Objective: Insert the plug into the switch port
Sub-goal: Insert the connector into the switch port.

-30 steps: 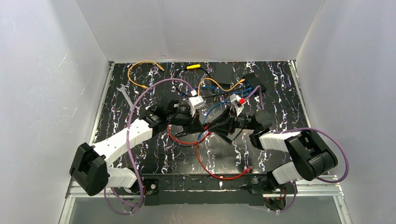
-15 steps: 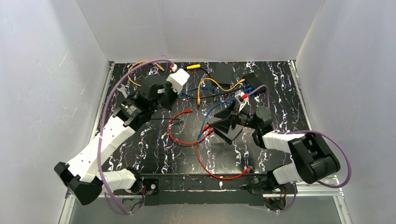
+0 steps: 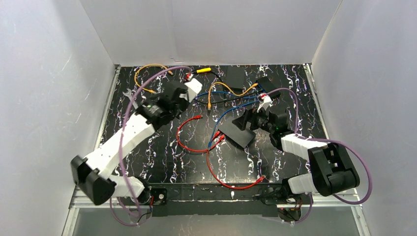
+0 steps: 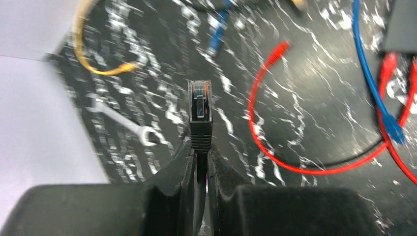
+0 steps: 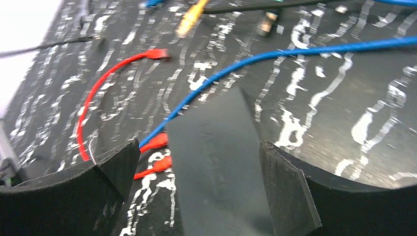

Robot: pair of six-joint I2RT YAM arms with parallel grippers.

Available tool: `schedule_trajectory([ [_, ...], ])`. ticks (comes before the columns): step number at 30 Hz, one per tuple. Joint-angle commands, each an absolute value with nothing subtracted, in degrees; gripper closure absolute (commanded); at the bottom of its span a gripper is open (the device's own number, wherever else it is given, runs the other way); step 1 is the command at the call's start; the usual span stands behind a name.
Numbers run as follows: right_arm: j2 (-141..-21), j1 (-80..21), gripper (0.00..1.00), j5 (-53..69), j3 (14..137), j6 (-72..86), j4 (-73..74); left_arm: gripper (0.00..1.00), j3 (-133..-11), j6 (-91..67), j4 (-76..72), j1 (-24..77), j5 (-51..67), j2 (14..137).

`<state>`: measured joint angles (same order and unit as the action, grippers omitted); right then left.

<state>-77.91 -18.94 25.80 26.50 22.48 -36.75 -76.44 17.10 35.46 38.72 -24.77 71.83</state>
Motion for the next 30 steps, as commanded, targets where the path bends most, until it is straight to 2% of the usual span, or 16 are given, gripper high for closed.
schedule_trajectory([
  [1, -76.03, -18.05, 0.01, 13.54, 29.97, 18.75, -25.85, 1.00, -71.88, 9.68, 35.65, 38.93, -13.93, 77.57],
  [10, -77.17, -16.99, 0.01, 6.24, 30.32, 18.00, -24.15, 1.00, -66.94, 2.85, 29.32, 43.07, -0.29, 84.37],
  [19, -81.77, -15.70, 0.02, 7.12, 30.90, 17.67, -25.84, 1.00, -65.17, -2.32, 24.40, 48.66, 8.67, 89.51],
  [30, -86.38, -15.29, 0.09, 14.13, 32.90, 17.40, -24.13, 1.00, -71.19, -8.97, 26.62, 53.93, 4.60, 99.45],
])
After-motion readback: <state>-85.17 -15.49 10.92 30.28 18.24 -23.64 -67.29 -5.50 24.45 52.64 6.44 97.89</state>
